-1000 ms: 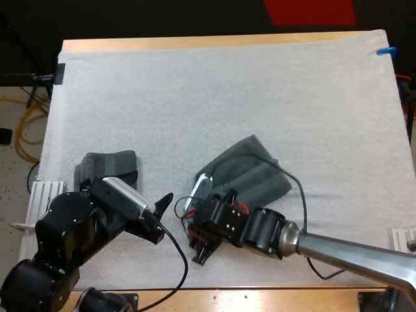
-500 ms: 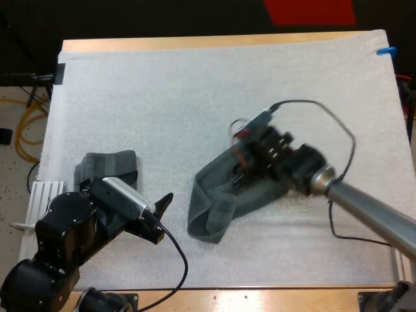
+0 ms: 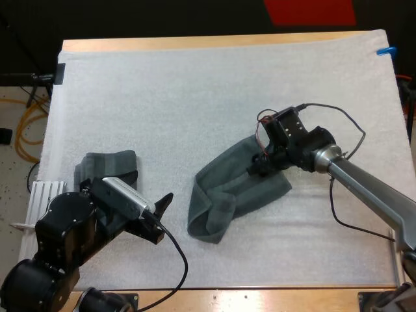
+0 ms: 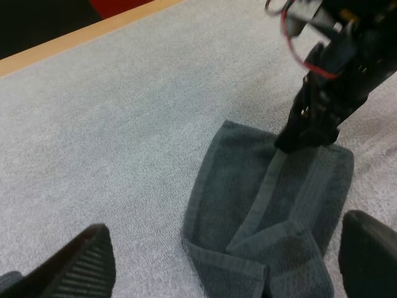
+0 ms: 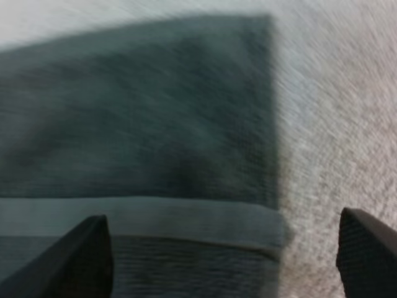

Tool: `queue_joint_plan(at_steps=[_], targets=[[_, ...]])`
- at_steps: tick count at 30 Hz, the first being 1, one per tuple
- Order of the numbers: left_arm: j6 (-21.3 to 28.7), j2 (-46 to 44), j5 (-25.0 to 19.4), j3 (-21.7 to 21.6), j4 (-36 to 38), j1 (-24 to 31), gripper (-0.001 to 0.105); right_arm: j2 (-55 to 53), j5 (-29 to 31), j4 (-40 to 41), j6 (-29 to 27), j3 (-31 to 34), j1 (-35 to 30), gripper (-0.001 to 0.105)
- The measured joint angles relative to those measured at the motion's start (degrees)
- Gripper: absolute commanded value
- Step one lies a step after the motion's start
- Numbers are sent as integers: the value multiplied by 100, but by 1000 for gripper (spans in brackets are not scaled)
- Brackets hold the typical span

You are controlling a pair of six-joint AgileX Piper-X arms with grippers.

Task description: Pick towel from pile fold and stack

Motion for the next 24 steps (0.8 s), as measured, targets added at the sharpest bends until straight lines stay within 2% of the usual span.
queue_joint_plan(at_steps=[5,7,15,17,24], targets=[[0,0,0,0,0,0,72,410,0,0,-76,0,-63,71],[0,0,4,0,0,0,72,497,0,0,-111,0,-76,66],[-7,0,6,0,0,0,72,590,146,57,-141,0,-77,8],[-7,0,6,0,0,0,72,590,195,69,-141,0,-77,0],[-7,0,6,0,0,0,72,179,244,-89,-328,0,-77,0]])
